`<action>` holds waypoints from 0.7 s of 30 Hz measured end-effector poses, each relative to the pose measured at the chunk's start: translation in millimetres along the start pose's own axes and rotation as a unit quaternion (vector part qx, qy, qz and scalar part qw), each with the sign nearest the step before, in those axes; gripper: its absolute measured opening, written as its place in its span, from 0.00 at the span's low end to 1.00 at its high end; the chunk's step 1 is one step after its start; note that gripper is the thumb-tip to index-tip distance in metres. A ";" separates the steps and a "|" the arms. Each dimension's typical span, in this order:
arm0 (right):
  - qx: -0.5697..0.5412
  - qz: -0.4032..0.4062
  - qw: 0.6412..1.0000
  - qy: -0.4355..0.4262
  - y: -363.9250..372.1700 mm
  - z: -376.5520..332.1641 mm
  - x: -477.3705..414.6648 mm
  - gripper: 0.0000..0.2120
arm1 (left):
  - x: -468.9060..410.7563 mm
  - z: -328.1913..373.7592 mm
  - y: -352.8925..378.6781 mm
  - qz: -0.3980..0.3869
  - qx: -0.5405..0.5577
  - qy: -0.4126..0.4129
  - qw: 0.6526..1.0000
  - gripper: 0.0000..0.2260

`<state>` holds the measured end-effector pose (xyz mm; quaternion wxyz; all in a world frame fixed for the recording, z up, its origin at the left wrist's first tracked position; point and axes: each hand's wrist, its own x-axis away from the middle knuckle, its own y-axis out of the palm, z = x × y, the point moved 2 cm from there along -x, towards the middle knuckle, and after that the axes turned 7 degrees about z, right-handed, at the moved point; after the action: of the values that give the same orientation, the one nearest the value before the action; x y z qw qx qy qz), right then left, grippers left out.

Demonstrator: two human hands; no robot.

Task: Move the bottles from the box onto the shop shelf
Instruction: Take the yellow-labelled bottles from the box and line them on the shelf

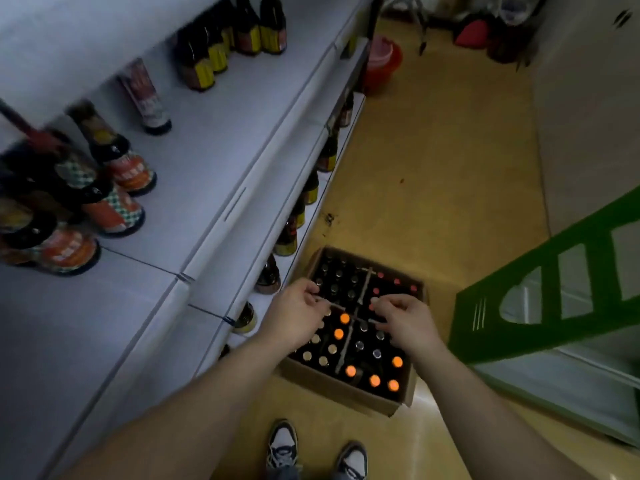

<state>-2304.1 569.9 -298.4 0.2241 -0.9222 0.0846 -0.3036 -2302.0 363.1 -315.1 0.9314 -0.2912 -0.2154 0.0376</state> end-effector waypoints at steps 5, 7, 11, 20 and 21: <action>0.011 -0.008 0.999 0.040 29.1 56.3 -53.3 0.09 | -33.9 -51.8 55.0 -0.035 -0.018 -0.043 0.998 0.13; 0.013 -0.011 0.998 0.061 46.8 85.2 -77.6 0.11 | -50.1 -76.1 77.8 -0.037 -0.026 -0.058 0.997 0.14; 0.033 -0.032 0.995 0.088 87.8 147.8 -123.0 0.15 | -82.7 -129.5 125.5 -0.031 -0.044 -0.070 0.996 0.14; 0.124 -0.070 0.985 0.101 188.0 291.9 -202.8 0.13 | -146.4 -276.2 232.3 -0.045 -0.079 -0.099 0.991 0.12; 0.140 -0.076 0.983 0.096 198.5 305.3 -209.2 0.14 | -151.6 -290.5 241.7 -0.043 -0.085 -0.096 0.991 0.12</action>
<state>-2293.2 565.8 -718.3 0.3184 -0.8521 -0.0079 -0.4154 -2302.8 380.7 -721.9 0.8788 -0.3551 -0.3187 0.0071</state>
